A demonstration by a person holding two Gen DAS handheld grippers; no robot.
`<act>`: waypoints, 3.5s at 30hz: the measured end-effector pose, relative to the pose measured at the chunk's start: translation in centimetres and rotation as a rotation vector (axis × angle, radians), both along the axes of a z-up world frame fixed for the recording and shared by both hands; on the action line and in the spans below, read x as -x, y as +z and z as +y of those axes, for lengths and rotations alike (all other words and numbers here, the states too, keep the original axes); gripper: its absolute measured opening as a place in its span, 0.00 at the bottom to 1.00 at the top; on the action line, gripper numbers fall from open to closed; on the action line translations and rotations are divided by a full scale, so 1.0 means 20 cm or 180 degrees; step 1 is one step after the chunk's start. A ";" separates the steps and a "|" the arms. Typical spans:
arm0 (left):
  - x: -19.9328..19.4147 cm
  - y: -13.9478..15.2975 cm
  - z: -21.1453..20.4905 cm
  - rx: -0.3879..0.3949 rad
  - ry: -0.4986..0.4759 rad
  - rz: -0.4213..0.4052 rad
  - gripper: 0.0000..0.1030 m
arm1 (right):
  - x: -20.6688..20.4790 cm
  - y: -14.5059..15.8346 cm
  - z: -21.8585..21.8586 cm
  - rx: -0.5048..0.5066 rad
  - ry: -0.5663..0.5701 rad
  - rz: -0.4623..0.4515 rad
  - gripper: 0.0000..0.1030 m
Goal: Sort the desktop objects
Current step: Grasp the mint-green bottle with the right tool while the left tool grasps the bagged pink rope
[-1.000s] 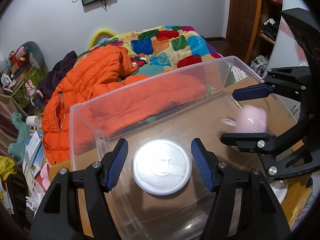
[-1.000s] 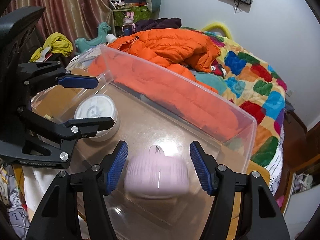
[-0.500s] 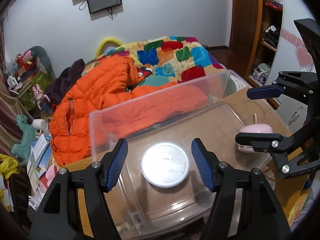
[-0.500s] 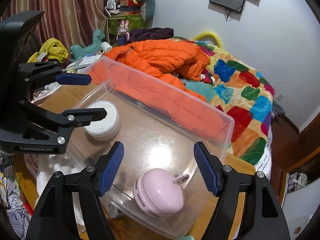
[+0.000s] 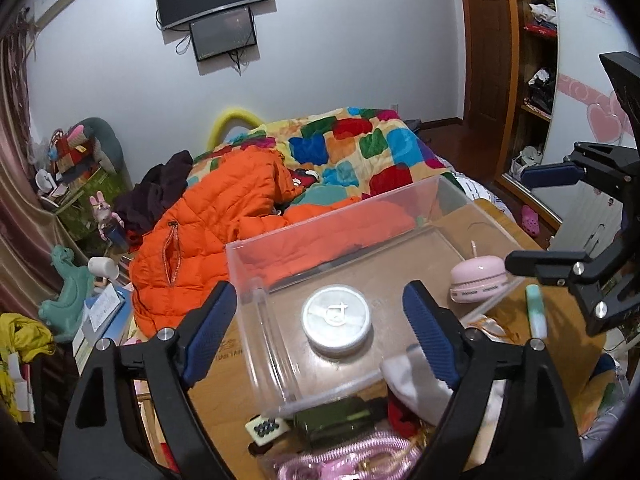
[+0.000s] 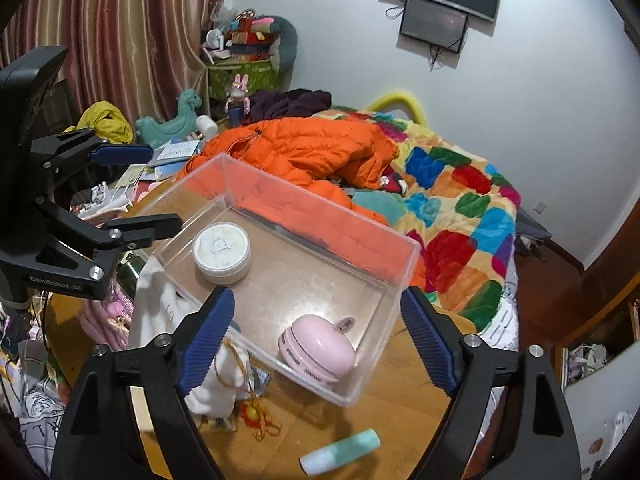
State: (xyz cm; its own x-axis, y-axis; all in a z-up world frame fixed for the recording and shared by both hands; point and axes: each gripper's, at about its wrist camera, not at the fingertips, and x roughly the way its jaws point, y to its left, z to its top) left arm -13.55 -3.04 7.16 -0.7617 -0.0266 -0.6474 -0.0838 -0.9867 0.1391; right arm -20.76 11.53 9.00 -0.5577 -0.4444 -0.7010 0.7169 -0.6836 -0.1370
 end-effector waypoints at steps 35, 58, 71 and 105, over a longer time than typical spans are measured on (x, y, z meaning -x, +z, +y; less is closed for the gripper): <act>-0.50 -0.38 -0.13 -0.0206 0.0405 -0.0239 0.83 | -0.11 -0.31 0.55 0.0050 -0.0862 -0.0155 0.83; -0.70 -0.57 -0.39 -0.0300 0.0602 -0.0684 0.89 | -0.10 -0.48 0.53 0.0209 -0.0818 -0.0598 0.83; -0.53 -0.57 -0.35 -0.0938 0.0453 -0.0884 0.89 | -0.10 -0.53 0.56 0.0204 -0.0843 -0.0656 0.83; -0.54 -0.64 -0.29 -0.0455 0.0638 -0.0699 0.94 | -0.17 -0.60 0.37 0.0115 -0.0372 -0.0451 0.33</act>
